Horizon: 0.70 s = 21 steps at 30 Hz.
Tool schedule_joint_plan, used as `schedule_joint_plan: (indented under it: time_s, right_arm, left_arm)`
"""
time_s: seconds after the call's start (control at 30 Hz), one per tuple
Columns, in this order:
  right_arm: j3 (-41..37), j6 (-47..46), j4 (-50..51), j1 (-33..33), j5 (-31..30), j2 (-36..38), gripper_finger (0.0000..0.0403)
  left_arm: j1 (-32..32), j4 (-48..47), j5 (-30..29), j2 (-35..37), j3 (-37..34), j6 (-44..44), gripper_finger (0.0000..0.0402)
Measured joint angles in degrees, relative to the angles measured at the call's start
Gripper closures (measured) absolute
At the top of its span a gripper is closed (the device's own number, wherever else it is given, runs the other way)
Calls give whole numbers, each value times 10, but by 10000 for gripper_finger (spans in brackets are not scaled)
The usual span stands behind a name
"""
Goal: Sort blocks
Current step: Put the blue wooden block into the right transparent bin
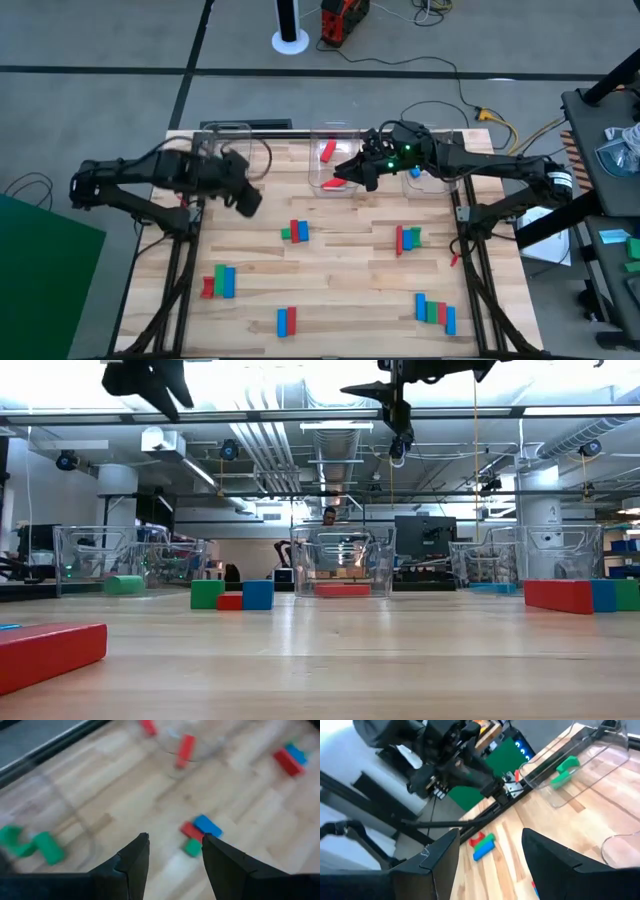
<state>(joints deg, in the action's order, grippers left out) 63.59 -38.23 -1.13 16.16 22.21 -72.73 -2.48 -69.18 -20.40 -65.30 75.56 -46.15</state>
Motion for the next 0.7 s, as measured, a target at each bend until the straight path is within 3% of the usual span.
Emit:
schedule_joint_plan:
  time_s: [0.27, 0.5, 0.7]
  right_arm:
    - [114, 66, 198, -32, 1, 0, 197]
    - [201, 35, 359, -127, -124, 0, 197]
    - [213, -59, 428, -235, -187, -1, 197]
  left_arm:
    - [-105, 11, -2, -2, -30, -3, 242]
    - [-114, 9, -29, -1, -53, 41, 241]
    - [-114, 10, -31, -1, -54, 52, 241]
